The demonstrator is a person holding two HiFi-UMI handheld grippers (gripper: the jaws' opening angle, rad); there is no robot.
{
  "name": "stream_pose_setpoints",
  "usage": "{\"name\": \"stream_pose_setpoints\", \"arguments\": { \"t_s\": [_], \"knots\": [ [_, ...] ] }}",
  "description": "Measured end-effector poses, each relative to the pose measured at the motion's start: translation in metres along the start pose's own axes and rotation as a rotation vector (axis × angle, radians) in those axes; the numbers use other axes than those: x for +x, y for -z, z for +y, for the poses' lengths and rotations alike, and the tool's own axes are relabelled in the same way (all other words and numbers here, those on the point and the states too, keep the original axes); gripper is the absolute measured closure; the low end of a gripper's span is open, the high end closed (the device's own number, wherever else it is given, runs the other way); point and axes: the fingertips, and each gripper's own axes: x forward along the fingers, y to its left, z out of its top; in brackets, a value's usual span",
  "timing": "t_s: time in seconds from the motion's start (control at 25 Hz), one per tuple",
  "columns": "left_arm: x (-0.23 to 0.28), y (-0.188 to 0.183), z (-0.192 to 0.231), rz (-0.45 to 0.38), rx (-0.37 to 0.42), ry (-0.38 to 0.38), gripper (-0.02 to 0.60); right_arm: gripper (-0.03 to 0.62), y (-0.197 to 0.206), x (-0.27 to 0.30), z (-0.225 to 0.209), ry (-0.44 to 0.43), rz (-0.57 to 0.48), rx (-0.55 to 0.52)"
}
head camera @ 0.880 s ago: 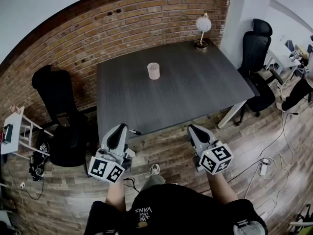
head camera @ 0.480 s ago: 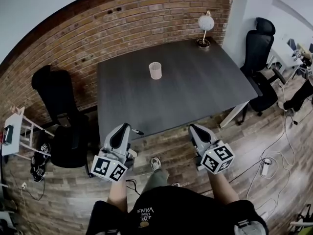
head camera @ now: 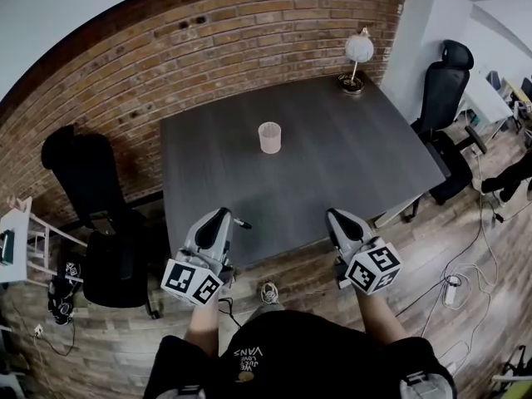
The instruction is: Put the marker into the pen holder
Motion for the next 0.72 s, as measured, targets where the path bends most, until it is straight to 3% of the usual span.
{"name": "stream_pose_setpoints", "arguments": {
  "t_s": [0.32,0.72],
  "knots": [
    [0.048,-0.011,0.061,0.011,0.003,0.063,0.503,0.597,-0.007,0.064,-0.01,0.045,-0.024,0.015],
    [0.091,-0.023,0.091,-0.013,-0.002,0.115,0.503,0.597,0.004,0.1,-0.022,0.056,0.008,0.024]
  ]
}}
